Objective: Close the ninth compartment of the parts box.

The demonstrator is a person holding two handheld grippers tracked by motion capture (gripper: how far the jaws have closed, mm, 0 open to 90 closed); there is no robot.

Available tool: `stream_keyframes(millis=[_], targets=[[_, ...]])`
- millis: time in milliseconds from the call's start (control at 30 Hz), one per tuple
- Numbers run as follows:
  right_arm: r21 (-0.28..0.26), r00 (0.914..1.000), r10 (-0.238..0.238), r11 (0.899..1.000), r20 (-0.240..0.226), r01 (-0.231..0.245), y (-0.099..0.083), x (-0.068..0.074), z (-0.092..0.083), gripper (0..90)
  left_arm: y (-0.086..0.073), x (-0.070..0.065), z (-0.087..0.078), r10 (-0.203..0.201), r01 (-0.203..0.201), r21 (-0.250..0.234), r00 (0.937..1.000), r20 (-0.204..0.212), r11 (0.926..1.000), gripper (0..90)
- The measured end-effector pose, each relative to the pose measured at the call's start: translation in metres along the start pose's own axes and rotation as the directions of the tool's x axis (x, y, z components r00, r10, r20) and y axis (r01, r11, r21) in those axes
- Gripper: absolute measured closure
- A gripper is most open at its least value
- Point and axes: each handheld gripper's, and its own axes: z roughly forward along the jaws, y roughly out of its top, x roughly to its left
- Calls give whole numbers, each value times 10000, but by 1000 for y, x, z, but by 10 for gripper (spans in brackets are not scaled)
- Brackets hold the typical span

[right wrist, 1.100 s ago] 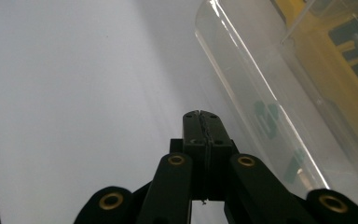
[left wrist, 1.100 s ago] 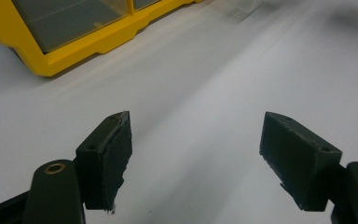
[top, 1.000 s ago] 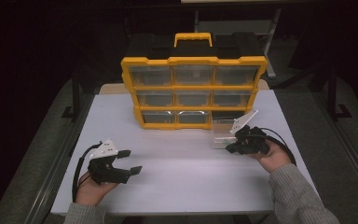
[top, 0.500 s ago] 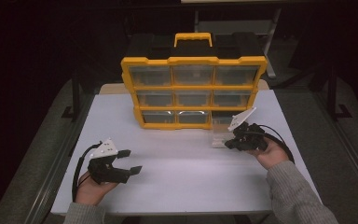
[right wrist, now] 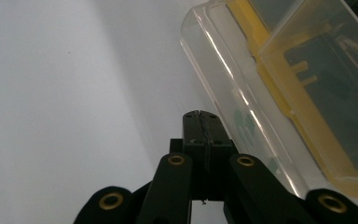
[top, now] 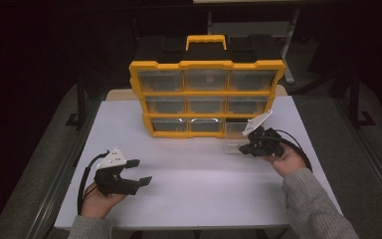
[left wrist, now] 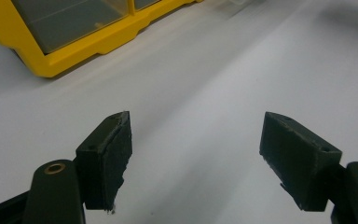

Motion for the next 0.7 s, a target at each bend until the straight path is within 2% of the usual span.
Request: stream_keyframes(millis=[700], targets=[[-211,9998,196,9996,-90,-198,1,-12,-1,891,1,-2,-1,52,-51,-37,10000,41,10000,243]])
